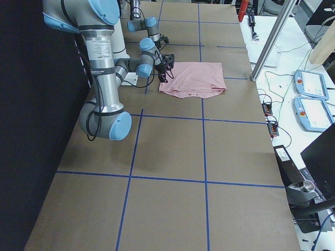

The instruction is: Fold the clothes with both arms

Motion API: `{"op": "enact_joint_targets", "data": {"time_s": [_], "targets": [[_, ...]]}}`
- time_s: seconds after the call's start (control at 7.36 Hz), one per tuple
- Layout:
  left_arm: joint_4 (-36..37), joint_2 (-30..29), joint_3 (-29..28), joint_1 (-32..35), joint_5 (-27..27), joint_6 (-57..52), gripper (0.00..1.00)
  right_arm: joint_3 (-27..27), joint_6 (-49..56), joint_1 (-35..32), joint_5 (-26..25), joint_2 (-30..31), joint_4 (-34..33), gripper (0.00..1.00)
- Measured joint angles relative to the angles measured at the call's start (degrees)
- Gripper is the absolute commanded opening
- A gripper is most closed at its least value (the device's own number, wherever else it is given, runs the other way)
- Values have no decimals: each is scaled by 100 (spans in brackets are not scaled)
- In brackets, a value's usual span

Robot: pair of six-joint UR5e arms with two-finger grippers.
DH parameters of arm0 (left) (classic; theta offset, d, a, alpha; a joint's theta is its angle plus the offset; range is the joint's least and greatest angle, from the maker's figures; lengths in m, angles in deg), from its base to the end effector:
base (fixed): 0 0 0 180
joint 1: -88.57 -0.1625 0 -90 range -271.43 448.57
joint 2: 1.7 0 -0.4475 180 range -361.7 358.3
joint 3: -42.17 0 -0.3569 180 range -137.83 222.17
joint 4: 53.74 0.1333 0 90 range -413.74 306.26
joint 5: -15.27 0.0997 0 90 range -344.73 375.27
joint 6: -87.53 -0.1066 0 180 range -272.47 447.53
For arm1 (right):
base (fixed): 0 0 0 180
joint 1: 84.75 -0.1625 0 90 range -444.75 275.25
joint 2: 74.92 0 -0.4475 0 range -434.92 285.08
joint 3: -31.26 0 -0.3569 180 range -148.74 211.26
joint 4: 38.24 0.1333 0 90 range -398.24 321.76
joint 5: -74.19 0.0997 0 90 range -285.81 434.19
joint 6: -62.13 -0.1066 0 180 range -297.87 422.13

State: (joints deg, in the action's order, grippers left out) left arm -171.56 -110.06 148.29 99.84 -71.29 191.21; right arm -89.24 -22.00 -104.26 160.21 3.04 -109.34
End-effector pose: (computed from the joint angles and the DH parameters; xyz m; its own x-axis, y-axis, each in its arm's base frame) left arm 0.5373 -0.2495 0.3464 0.3845 -0.3173 -0.8669 0.3480 0.9196 -0.1823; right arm -0.4218 -0.2987 0.3221 0.4882 0.0647 0.8703 -0.3425 0.9315 0.1228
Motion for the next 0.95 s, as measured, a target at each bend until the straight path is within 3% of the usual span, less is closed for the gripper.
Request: {"op": "enact_joint_targets", "data": {"time_s": [0.14,0.54,0.95], "targets": [[0,-3,-2,-6,-1,-13,0,0,-4,0,-2,0,0,100],[-4,-70,-3,-4,-3,-31,0,16,-3,2,-4,0,0,99],[-1,-80,58,5,-1,-43,0,363,-674,177,-100,-404,-188,89]]}}
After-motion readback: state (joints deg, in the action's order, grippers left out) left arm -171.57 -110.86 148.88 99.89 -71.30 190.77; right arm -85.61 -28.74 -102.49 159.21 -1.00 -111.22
